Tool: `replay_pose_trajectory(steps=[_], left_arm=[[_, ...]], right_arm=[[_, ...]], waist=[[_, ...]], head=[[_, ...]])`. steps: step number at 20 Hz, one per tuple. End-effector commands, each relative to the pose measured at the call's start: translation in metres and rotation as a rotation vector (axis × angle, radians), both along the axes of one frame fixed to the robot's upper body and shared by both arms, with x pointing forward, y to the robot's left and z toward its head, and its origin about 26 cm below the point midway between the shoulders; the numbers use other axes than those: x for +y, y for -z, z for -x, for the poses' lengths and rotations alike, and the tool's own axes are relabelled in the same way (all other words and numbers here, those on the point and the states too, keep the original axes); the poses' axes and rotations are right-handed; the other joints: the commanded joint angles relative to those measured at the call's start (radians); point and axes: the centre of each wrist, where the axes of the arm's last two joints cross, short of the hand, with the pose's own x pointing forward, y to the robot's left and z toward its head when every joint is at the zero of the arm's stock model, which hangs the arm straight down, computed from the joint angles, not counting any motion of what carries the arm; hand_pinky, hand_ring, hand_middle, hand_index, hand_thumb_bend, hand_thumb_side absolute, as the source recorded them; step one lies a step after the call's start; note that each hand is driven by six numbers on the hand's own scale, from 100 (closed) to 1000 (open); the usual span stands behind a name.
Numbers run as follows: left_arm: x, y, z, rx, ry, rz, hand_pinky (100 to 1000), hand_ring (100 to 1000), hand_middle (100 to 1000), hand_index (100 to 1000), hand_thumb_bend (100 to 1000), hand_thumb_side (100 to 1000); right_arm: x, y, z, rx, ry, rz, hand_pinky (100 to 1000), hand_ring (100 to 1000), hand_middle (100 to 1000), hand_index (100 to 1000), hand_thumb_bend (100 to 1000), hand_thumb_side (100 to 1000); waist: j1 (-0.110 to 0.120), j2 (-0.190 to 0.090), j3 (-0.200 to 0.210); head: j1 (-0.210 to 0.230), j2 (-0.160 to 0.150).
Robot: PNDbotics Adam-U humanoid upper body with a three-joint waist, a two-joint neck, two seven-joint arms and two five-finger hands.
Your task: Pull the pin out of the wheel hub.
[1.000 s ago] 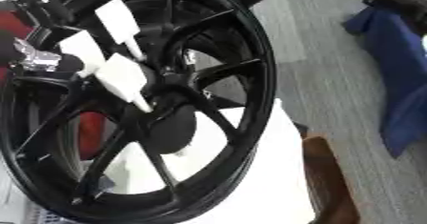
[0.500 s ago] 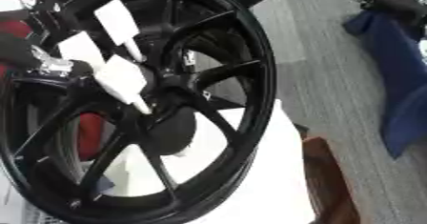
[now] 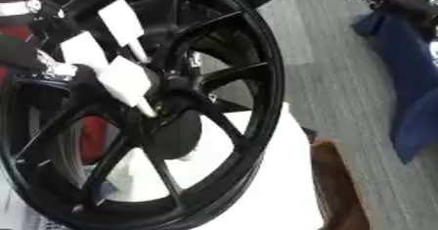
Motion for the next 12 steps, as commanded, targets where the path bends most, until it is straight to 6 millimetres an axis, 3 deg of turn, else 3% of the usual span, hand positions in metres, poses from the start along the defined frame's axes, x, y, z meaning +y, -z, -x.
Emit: replay_pose_trajectory(steps=[1, 12], left_arm=[[0.0023, -0.012, 0.0013, -0.031, -0.006, 0.025, 744, 672, 596, 721, 517, 487], [-0.0004, -0.0101, 0.001, -0.006, 0.034, 0.066, 741, 656, 586, 716, 453, 353]], right_arm=[[-0.0039, -0.0086, 0.0018, -0.019, 0.011, 0.023, 950, 716, 704, 768, 100, 483], [-0.0062, -0.0062, 0.0013, -0.016, 0.015, 0.019, 951, 717, 704, 769, 100, 497]], waist=[[-0.007, -0.018, 0.001], [-0.007, -0.017, -0.002]], head=[[0.0, -0.009], [0.003, -0.009]])
